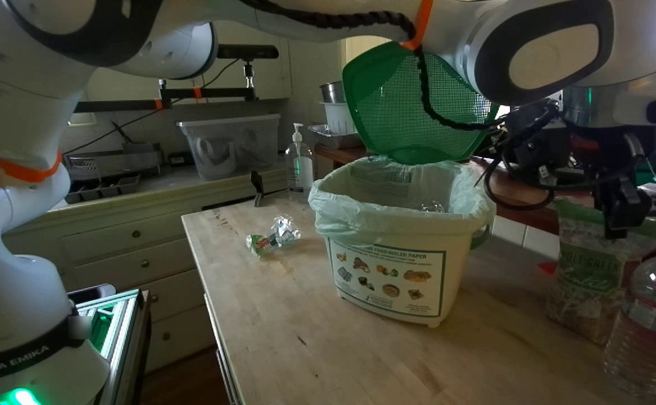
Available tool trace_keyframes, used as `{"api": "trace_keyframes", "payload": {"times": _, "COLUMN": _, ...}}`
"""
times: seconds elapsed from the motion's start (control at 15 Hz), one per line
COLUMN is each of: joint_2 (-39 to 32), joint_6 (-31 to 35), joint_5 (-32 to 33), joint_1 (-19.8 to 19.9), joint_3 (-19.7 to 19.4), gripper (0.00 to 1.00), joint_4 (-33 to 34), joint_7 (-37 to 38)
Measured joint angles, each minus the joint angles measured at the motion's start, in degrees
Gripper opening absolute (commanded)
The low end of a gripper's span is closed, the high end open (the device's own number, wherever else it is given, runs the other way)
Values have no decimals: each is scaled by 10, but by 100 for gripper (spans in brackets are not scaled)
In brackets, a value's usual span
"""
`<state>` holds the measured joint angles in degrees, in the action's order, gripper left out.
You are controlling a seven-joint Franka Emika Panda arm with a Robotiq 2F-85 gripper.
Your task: Turn the bin to the left, then put the plastic packet in the bin
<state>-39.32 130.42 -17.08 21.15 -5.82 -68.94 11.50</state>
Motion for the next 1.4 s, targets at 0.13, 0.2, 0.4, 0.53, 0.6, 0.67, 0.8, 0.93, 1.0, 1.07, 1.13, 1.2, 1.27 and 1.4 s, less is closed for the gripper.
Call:
{"api": "trace_keyframes", "payload": {"times": 0.13, "joint_2": 3, "joint_6": -21, "joint_5": 5, "joint_1": -1, "joint_3": -4, "gripper": 0, "joint_4": 0, "joint_7": 1}}
{"api": "trace_keyframes", "payload": {"times": 0.2, "joint_2": 5, "joint_6": -31, "joint_5": 8, "joint_1": -1, "joint_3": -7, "gripper": 0, "joint_4": 0, "joint_7": 2}}
{"api": "trace_keyframes", "payload": {"times": 0.4, "joint_2": 10, "joint_6": -64, "joint_5": 21, "joint_1": -3, "joint_3": -17, "gripper": 1, "joint_4": 0, "joint_7": 8}}
{"api": "trace_keyframes", "payload": {"times": 0.53, "joint_2": 13, "joint_6": -84, "joint_5": 31, "joint_1": -4, "joint_3": -22, "gripper": 1, "joint_4": 0, "joint_7": 8}}
{"api": "trace_keyframes", "payload": {"times": 0.6, "joint_2": 15, "joint_6": -93, "joint_5": 35, "joint_1": -4, "joint_3": -24, "gripper": 1, "joint_4": 0, "joint_7": 8}}
{"api": "trace_keyframes", "payload": {"times": 0.67, "joint_2": 17, "joint_6": -102, "joint_5": 38, "joint_1": -5, "joint_3": -25, "gripper": 1, "joint_4": 0, "joint_7": 8}}
{"api": "trace_keyframes", "payload": {"times": 0.8, "joint_2": 22, "joint_6": -119, "joint_5": 45, "joint_1": -5, "joint_3": -25, "gripper": 1, "joint_4": -1, "joint_7": 8}}
{"api": "trace_keyframes", "payload": {"times": 0.93, "joint_2": 26, "joint_6": -137, "joint_5": 53, "joint_1": -5, "joint_3": -25, "gripper": 1, "joint_4": -3, "joint_7": 7}}
{"api": "trace_keyframes", "payload": {"times": 1.0, "joint_2": 30, "joint_6": -144, "joint_5": 59, "joint_1": -6, "joint_3": -25, "gripper": 1, "joint_4": -5, "joint_7": 6}}
{"api": "trace_keyframes", "payload": {"times": 1.07, "joint_2": 33, "joint_6": -152, "joint_5": 66, "joint_1": -7, "joint_3": -25, "gripper": 1, "joint_4": -7, "joint_7": 4}}
{"api": "trace_keyframes", "payload": {"times": 1.13, "joint_2": 37, "joint_6": -160, "joint_5": 73, "joint_1": -8, "joint_3": -25, "gripper": 1, "joint_4": -10, "joint_7": 2}}
{"api": "trace_keyframes", "payload": {"times": 1.2, "joint_2": 42, "joint_6": -166, "joint_5": 79, "joint_1": -8, "joint_3": -25, "gripper": 1, "joint_4": -14, "joint_7": -2}}
{"api": "trace_keyframes", "payload": {"times": 1.27, "joint_2": 48, "joint_6": -173, "joint_5": 85, "joint_1": -9, "joint_3": -25, "gripper": 1, "joint_4": -20, "joint_7": -6}}
{"api": "trace_keyframes", "payload": {"times": 1.4, "joint_2": 59, "joint_6": -190, "joint_5": 98, "joint_1": -9, "joint_3": -25, "gripper": 1, "joint_4": -32, "joint_7": -15}}
